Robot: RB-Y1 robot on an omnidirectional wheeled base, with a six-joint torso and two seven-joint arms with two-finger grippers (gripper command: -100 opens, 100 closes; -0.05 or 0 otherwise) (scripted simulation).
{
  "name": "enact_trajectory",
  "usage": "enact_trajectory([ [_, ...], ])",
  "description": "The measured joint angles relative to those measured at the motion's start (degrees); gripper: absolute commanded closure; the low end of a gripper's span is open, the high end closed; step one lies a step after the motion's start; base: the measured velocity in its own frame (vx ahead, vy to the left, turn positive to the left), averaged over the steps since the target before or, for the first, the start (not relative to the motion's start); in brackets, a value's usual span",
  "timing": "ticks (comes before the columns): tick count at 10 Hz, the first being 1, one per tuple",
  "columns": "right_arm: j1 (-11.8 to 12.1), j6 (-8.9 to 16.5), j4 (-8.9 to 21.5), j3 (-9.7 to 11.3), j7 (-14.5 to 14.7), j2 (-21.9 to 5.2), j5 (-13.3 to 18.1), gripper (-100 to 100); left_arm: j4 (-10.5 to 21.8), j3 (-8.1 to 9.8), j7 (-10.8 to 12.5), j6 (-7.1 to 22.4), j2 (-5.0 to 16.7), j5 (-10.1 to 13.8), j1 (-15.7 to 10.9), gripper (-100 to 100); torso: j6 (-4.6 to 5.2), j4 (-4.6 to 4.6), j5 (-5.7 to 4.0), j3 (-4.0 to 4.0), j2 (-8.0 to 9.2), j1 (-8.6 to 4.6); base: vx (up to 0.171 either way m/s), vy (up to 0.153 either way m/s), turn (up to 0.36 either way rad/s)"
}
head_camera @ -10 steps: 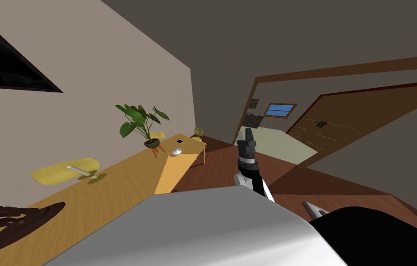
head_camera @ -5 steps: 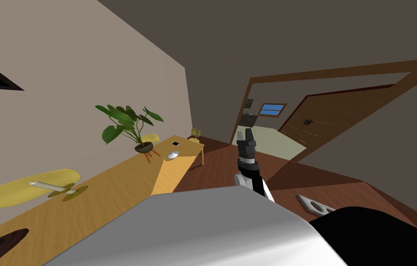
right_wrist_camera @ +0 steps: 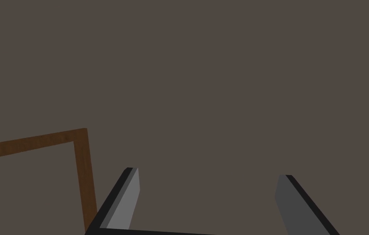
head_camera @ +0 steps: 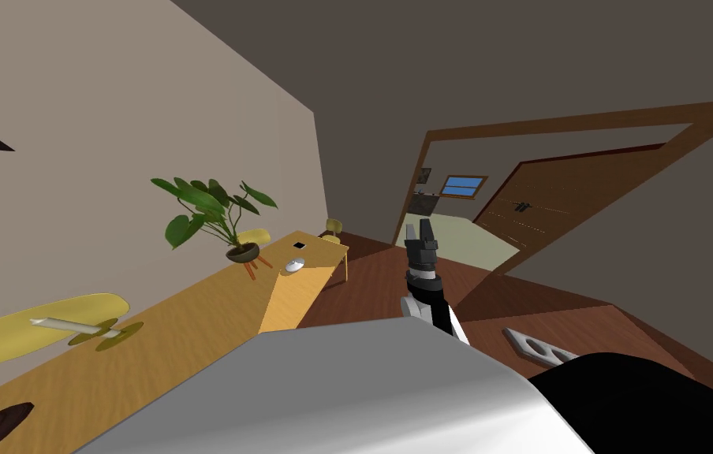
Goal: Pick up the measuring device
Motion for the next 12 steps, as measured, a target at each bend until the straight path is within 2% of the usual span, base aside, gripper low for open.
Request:
enact_trajectory([
  [2,0.0,0.0,0.0,0.0,0.0,0.0,0.0,0,2.2,-0.19,-0.2,-0.5,-1.2,-0.4,-1.4,-100,0.00,0.00,-0.01,0.01,0.01,-0.03,-0.008,0.015,-0.022],
  [3,0.0,0.0,0.0,0.0,0.0,0.0,0.0,0,2.4,-0.20,-0.3,-0.6,-1.3,-0.4,-1.5,100,-0.01,0.00,-0.02,0.00,0.00,-0.06,-0.003,0.005,0.013],
  [7,0.0,0.0,0.0,0.0,0.0,0.0,0.0,0,2.4,-0.19,-0.3,-0.6,-1.3,-0.4,-1.4,100,0.01,0.00,-0.02,-0.01,-0.03,-0.11,0.000,0.000,0.000],
  [8,0.0,0.0,0.0,0.0,0.0,0.0,0.0,0,2.4,-0.19,-0.3,-0.6,-1.2,-0.4,-1.4,0,0.01,0.00,-0.01,-0.01,-0.03,-0.11,0.000,0.000,0.000],
  [9,0.0,0.0,0.0,0.0,0.0,0.0,0.0,0,2.4,-0.19,-0.3,-0.6,-1.3,-0.4,-1.4,100,0.01,0.00,-0.01,-0.01,-0.03,-0.11,0.010,-0.018,0.050],
  [12,0.0,0.0,0.0,0.0,0.0,0.0,0.0,0,-1.0,0.22,0.0,0.0,0.5,0.0,0.9,100,-0.02,0.00,-0.05,-0.03,-0.06,-0.27,0.011,-0.031,0.045],
])
